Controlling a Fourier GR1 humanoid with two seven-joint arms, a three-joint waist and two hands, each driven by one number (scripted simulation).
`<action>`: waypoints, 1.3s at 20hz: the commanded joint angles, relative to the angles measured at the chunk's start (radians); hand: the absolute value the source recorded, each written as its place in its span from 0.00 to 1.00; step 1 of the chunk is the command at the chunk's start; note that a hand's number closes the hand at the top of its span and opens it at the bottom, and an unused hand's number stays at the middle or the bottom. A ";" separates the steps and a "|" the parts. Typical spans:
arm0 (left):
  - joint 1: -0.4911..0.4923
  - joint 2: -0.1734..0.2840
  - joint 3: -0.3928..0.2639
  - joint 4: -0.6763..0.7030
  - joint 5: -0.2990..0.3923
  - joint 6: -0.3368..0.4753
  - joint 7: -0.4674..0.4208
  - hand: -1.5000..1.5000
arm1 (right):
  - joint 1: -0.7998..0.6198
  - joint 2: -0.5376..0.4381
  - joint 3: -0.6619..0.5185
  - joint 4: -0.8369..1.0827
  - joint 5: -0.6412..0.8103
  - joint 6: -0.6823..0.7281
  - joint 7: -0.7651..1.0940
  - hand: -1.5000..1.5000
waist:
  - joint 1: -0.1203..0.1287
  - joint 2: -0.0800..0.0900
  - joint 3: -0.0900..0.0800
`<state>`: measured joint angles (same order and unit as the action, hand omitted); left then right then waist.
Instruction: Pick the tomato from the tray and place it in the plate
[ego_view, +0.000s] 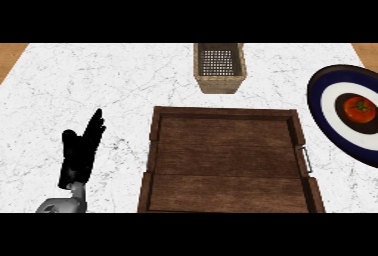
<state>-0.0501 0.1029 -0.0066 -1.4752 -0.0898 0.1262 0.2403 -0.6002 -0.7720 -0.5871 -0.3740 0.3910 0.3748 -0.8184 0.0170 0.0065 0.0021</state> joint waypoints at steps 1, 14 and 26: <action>0.011 -0.029 -0.042 -0.026 -0.038 0.023 0.001 0.50 | -0.002 0.013 0.026 0.060 0.018 -0.003 -0.124 0.00 | 0.010 0.003 0.001; -0.086 -0.009 0.026 0.052 -0.018 0.014 0.014 0.50 | -0.006 -0.053 0.048 0.143 0.009 -0.101 -0.121 0.00 | 0.002 0.004 0.001; 0.014 -0.017 -0.004 -0.019 -0.005 -0.023 0.007 0.50 | 0.026 -0.132 0.025 0.203 -0.008 -0.129 -0.148 0.00 | 0.019 0.008 0.004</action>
<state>-0.0536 0.0870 -0.0026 -1.4739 -0.0975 0.1118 0.2309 -0.5941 -0.8585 -0.5457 -0.1899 0.3946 0.2150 -0.9180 0.0315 0.0129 0.0047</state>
